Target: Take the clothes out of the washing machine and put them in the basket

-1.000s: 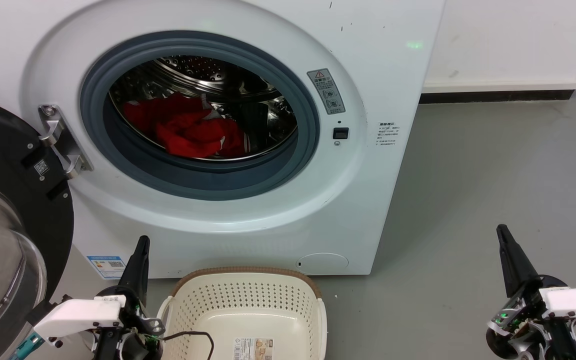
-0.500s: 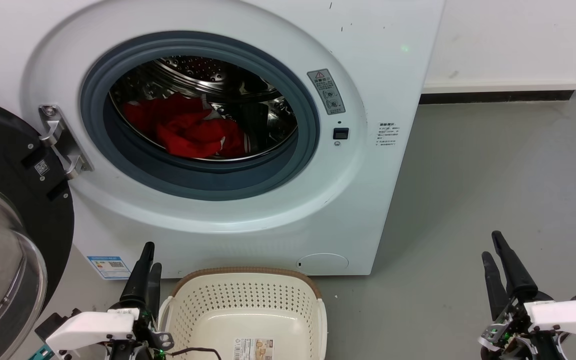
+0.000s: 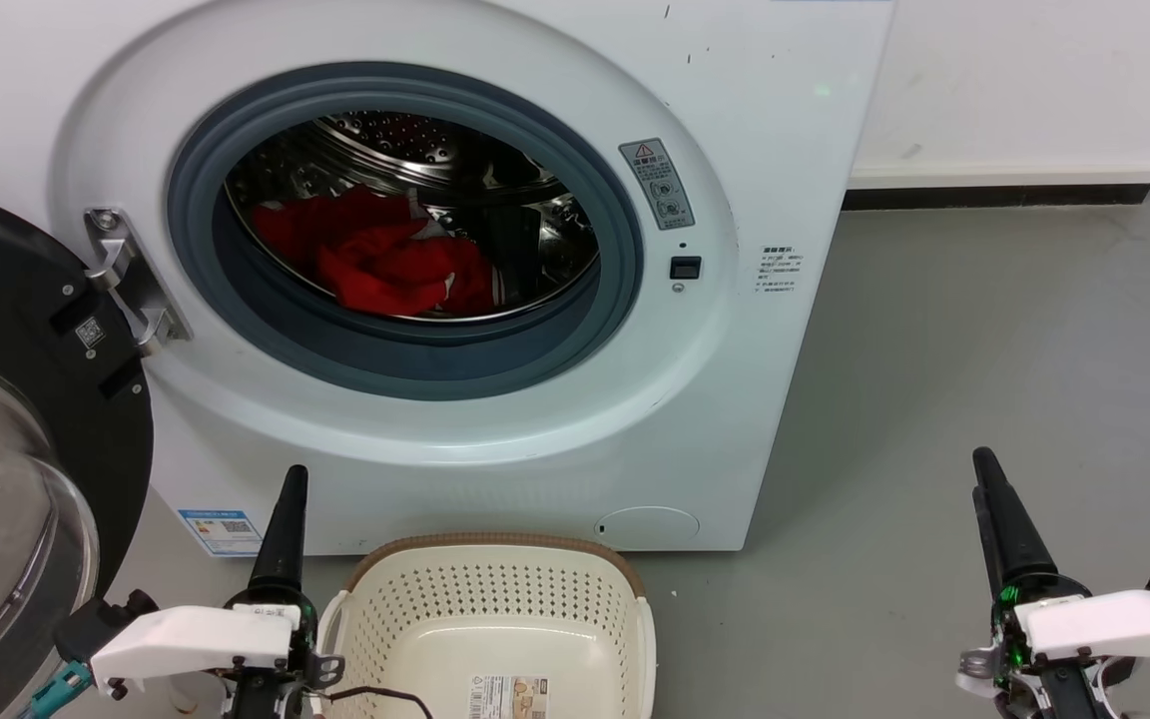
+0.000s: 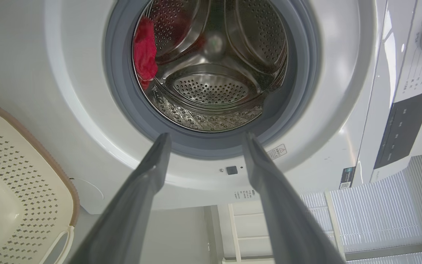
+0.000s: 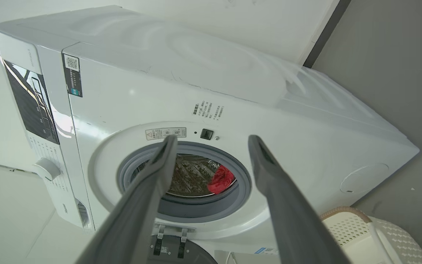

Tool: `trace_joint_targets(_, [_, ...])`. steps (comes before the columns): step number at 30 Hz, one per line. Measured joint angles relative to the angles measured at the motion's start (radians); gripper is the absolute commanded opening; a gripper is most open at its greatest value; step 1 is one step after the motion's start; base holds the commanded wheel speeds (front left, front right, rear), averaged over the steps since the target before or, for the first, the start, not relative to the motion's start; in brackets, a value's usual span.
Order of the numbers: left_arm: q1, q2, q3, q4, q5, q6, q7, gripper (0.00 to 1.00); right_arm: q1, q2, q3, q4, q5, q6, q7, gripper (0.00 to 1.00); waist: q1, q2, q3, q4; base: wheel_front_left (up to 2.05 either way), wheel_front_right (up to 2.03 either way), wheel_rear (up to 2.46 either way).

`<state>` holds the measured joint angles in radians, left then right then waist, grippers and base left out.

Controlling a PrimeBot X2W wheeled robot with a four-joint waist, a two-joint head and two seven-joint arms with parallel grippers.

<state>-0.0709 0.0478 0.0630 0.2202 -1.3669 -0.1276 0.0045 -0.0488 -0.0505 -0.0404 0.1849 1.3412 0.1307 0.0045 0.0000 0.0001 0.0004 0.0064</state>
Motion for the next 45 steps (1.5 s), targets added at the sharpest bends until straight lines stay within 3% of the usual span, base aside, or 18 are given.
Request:
trace_joint_targets(17, [-0.015, 0.001, -0.053, -0.032, 0.399, 0.026, -0.063, 1.00, 0.030, 0.000, 0.004, -0.054, -0.457, 0.000, -0.049, 1.00, 0.0000, 0.0000, -0.004, 0.006, 0.00, 0.00, 0.00])
trace_joint_targets(29, [-0.022, 0.004, -0.082, -0.027, 0.614, 0.040, -0.100, 1.00, 0.048, 0.000, 0.000, -0.100, -0.661, 0.000, -0.047, 1.00, 0.0000, 0.0000, -0.003, 0.011, 0.00, 0.00, 0.00])
trace_joint_targets(45, [-0.038, 0.012, -0.101, -0.017, 0.817, 0.050, -0.147, 1.00, 0.070, 0.000, 0.004, -0.153, -0.894, 0.000, -0.040, 1.00, 0.0000, 0.0000, -0.001, 0.012, 0.00, 0.00, 0.00])
